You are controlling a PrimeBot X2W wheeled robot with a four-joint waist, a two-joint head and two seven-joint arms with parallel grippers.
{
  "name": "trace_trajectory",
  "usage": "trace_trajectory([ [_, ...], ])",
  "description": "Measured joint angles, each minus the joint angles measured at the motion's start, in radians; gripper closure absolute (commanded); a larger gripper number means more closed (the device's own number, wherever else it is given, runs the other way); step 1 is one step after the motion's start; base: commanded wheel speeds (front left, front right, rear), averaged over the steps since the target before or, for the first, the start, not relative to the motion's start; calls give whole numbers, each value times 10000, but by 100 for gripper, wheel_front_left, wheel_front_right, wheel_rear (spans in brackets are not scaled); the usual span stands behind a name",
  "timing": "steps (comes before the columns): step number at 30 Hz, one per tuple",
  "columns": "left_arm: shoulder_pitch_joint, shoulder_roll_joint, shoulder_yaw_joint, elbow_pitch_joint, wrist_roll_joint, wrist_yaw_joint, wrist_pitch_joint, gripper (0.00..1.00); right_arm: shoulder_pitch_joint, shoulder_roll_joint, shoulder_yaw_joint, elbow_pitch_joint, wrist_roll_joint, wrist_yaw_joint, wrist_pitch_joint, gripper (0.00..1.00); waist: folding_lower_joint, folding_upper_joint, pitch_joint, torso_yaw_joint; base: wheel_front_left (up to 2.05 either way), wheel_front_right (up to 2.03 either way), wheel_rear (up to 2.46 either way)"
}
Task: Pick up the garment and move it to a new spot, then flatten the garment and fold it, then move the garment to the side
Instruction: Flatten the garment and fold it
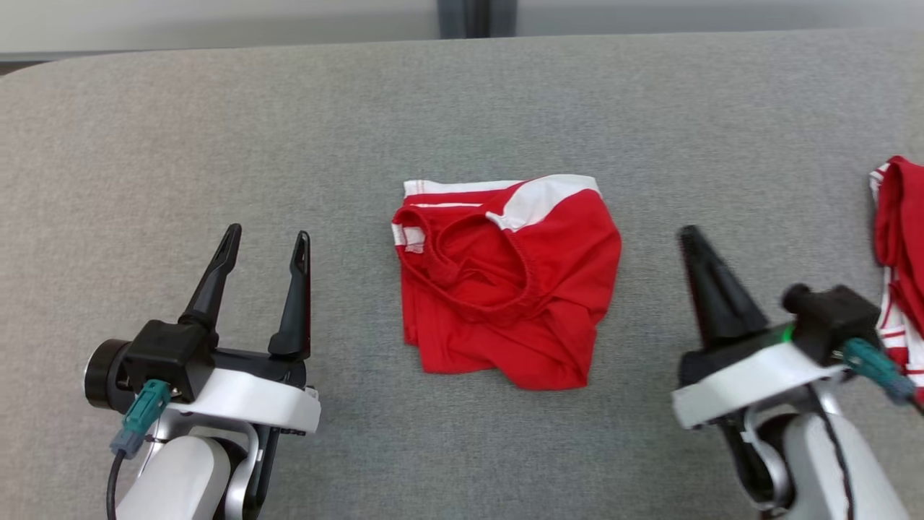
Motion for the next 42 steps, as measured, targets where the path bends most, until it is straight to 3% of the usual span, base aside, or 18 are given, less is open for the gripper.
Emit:
trace_trajectory([
  [7,-202,-270,-221,249,-8,-125,-104,0,-1159,17,1567,2094,408,0,0,100,0,0,221,511,0,0,0],
  [17,-437,-545,-359,686,-90,-309,-322,0,-2352,-56,2968,4612,788,0,31,100,0,0,406,998,0,0,0],
  [34,-682,-761,-472,1131,-150,-514,-497,0,-4125,48,6096,5818,2786,0,-418,100,0,0,469,1347,0,0,0],
  [42,-705,-790,-412,1289,-180,-554,-514,0,-4458,54,6659,5820,3505,0,-1026,100,-1,0,402,1251,0,0,0],
])
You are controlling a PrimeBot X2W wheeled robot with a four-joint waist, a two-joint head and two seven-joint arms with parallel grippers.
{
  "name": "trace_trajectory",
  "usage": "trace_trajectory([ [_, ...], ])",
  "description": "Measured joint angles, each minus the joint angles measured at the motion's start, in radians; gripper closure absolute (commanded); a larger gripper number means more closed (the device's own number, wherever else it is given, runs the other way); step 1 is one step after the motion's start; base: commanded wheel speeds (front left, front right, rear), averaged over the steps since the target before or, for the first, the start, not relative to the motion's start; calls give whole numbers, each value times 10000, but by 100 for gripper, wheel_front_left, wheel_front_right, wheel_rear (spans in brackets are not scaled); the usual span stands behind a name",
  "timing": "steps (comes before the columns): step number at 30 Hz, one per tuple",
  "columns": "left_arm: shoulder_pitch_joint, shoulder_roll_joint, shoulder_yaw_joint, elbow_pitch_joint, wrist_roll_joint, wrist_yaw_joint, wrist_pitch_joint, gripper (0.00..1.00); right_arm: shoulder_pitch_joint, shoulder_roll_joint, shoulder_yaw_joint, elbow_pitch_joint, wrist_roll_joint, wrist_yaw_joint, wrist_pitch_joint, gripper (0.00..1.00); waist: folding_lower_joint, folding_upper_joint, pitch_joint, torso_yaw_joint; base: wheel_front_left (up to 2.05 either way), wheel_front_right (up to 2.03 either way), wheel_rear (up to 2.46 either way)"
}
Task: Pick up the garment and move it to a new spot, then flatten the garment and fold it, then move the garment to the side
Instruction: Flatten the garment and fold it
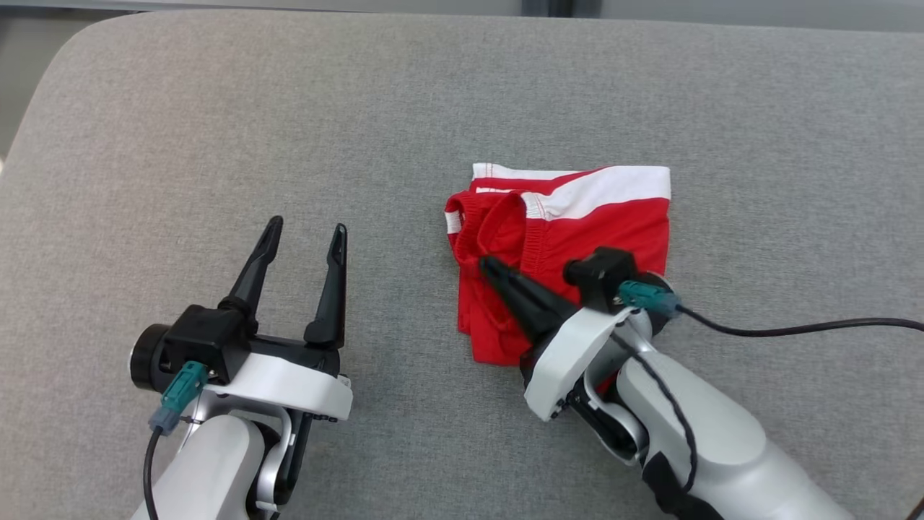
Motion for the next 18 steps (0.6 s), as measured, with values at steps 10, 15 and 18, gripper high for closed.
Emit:
trace_trajectory([
  [10,155,295,414,-244,4,167,-75,0,1175,-123,-2650,-1910,-261,0,-558,100,0,0,-302,-683,0,0,0],
  [15,192,533,667,-441,10,280,-84,0,2111,-295,-4709,-3542,-1172,0,-525,0,0,0,-463,-1095,0,0,0],
  [18,221,635,807,-627,21,359,-86,0,2646,-276,-5762,-4500,-1847,0,-255,0,0,0,-544,-1307,0,0,0],
])
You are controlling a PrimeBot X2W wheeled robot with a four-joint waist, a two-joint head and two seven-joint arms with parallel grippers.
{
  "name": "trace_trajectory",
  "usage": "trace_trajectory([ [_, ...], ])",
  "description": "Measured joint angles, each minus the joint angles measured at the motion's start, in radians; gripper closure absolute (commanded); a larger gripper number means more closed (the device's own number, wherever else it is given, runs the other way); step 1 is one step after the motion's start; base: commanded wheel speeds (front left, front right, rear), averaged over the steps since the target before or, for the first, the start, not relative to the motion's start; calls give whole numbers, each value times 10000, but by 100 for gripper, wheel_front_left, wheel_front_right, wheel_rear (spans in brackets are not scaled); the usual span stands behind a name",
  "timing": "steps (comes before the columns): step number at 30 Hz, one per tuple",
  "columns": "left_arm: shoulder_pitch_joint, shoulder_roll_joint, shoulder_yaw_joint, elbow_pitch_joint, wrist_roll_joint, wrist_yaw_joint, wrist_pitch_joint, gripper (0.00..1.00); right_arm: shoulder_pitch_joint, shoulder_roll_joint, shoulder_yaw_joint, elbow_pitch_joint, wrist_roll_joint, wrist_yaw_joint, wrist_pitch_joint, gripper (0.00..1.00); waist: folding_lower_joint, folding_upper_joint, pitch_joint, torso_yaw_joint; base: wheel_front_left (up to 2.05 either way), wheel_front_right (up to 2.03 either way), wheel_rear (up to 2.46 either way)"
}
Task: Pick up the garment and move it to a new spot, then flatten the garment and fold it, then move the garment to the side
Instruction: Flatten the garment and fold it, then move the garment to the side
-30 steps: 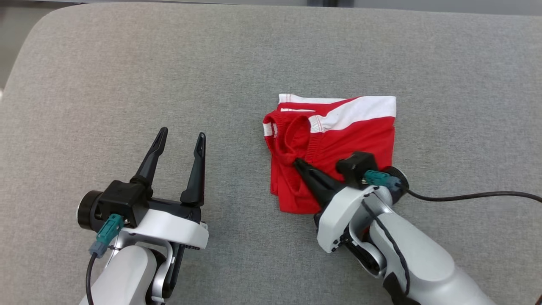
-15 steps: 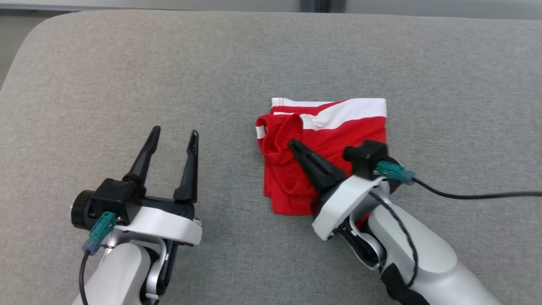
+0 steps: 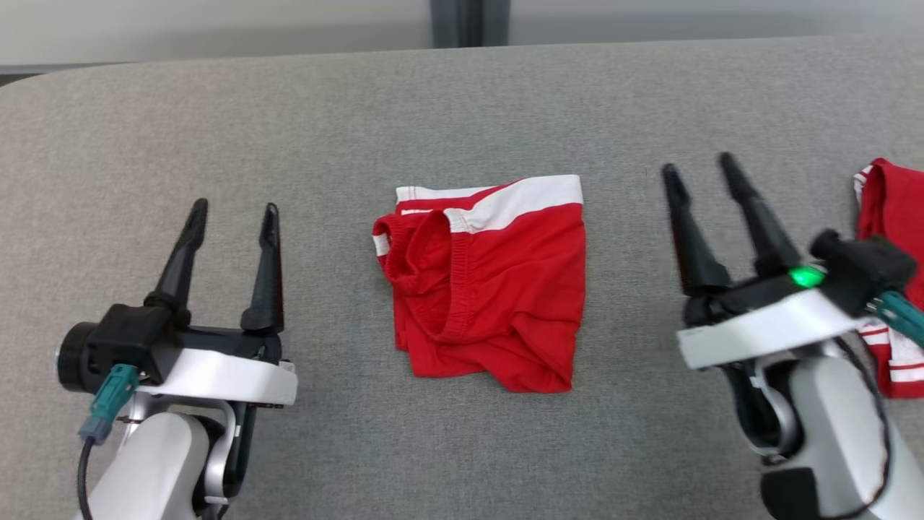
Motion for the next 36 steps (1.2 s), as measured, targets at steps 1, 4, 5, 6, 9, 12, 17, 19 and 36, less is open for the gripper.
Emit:
trace_trajectory([
  [1,20,63,33,-69,13,13,0,0,185,19,-303,-267,-121,0,153,0,0,0,-23,-63,0,0,0],
  [4,194,217,249,-207,15,119,-2,0,954,84,-1463,-1191,-696,0,529,0,0,0,-122,-274,0,0,0],
  [5,202,270,284,-221,50,167,-2,0,1135,107,-1676,-1369,-922,0,589,0,0,0,-152,-315,0,0,0],
  [6,230,293,357,-268,81,176,-4,0,1330,119,-1885,-1553,-1026,0,685,0,0,0,-179,-352,0,0,0],
  [9,422,393,493,-276,115,201,-15,0,1858,151,-2257,-1910,-1463,0,842,0,0,0,-268,-432,0,0,0],
  [12,570,445,662,-313,115,155,-17,0,2336,190,-2360,-2190,-1691,0,1001,0,0,0,-380,-477,0,0,0],
  [17,822,458,894,-362,176,-12,-27,0,2912,224,-2309,-2429,-1772,0,1137,0,0,0,-503,-502,0,0,0],
  [19,899,460,953,-387,182,-25,-27,0,3008,244,-2280,-2504,-1737,0,1141,0,0,0,-513,-512,0,0,0],
  [36,924,199,844,-711,483,-274,-27,0,3061,249,-2197,-2228,-1808,0,1685,0,0,0,-400,242,0,0,0],
])
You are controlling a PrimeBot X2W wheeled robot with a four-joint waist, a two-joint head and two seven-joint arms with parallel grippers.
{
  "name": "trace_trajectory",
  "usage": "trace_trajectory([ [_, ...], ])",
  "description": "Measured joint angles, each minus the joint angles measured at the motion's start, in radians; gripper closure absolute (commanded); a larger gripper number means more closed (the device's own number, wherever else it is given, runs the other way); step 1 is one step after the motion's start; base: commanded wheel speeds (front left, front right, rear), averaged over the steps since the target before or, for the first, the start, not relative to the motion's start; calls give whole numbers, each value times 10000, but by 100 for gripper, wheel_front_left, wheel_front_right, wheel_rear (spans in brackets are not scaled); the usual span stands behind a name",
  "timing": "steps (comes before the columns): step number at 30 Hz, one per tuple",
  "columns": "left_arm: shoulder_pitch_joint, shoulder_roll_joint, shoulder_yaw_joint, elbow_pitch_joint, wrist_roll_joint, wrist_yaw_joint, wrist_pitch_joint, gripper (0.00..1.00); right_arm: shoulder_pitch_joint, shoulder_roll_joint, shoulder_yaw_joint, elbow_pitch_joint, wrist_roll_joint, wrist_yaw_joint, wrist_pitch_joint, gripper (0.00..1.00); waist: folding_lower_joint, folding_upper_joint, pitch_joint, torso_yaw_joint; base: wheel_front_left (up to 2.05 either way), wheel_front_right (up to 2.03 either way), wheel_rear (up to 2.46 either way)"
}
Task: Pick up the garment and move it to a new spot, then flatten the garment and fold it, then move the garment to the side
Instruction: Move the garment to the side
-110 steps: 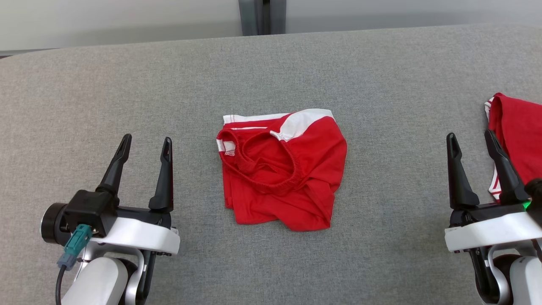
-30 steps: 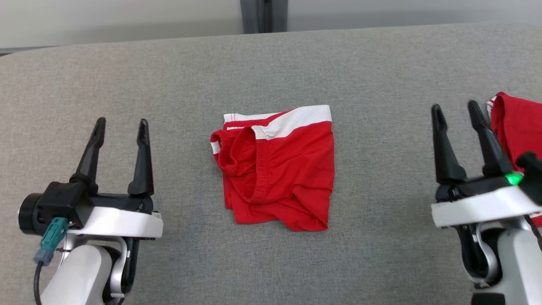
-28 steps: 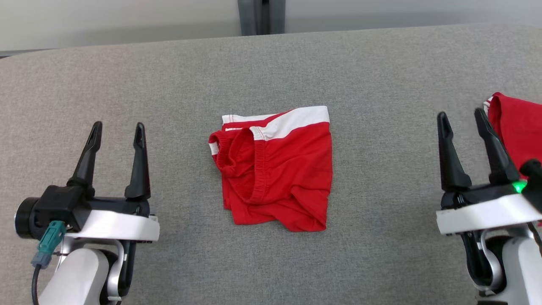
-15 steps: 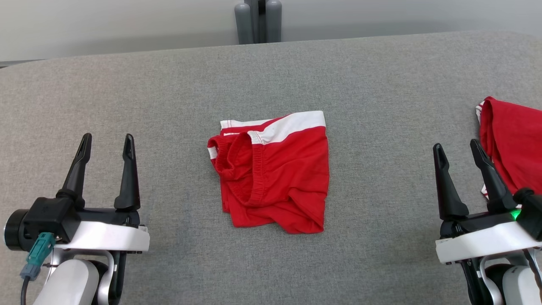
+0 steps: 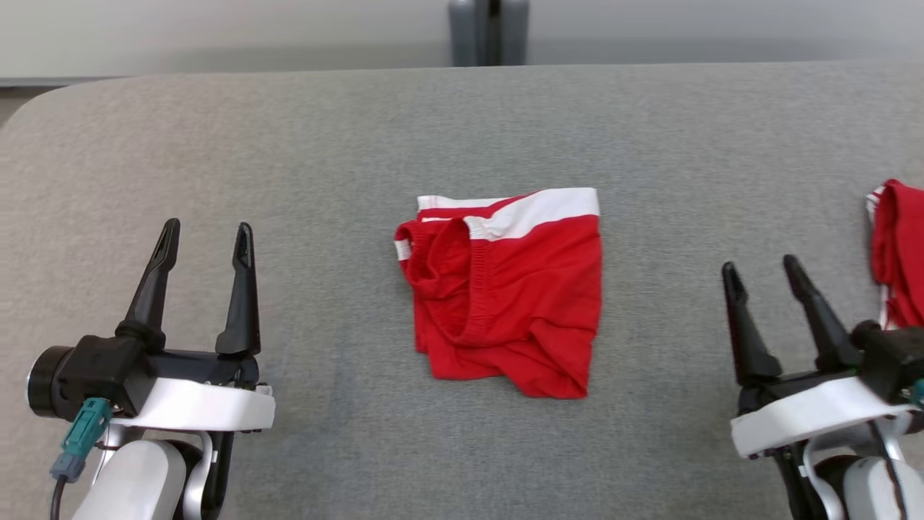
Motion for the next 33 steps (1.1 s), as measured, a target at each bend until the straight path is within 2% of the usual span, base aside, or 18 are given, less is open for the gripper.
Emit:
trace_trajectory([
  [12,-36,-330,-196,-378,322,-88,-2,0,-569,21,1588,3112,713,0,-52,0,0,0,268,1262,0,0,0],
  [16,-36,-364,-224,-393,393,-100,-2,0,-858,31,2226,3935,1114,0,23,0,0,-1,357,1471,0,0,0],
  [21,-36,-401,-249,-393,422,-132,-2,0,-1062,-10,2550,4318,1634,0,176,0,0,0,411,1480,0,0,0],
  [22,-36,-410,-247,-397,435,-132,-2,0,-1110,-19,2629,4374,1802,-2,253,60,0,0,431,1455,0,0,0],
  [23,-38,-430,-247,-399,447,-132,-2,0,-1153,-27,2686,4403,1877,0,257,100,0,0,447,1422,0,0,0],
  [28,-146,-443,-205,-477,479,-142,-2,0,-1204,35,2637,4335,1908,4,123,100,0,0,525,1158,0,0,0],
  [33,-177,-339,-173,-663,518,-174,-2,0,-1195,29,2067,4008,1076,4,-38,100,0,0,643,682,0,0,0],
])
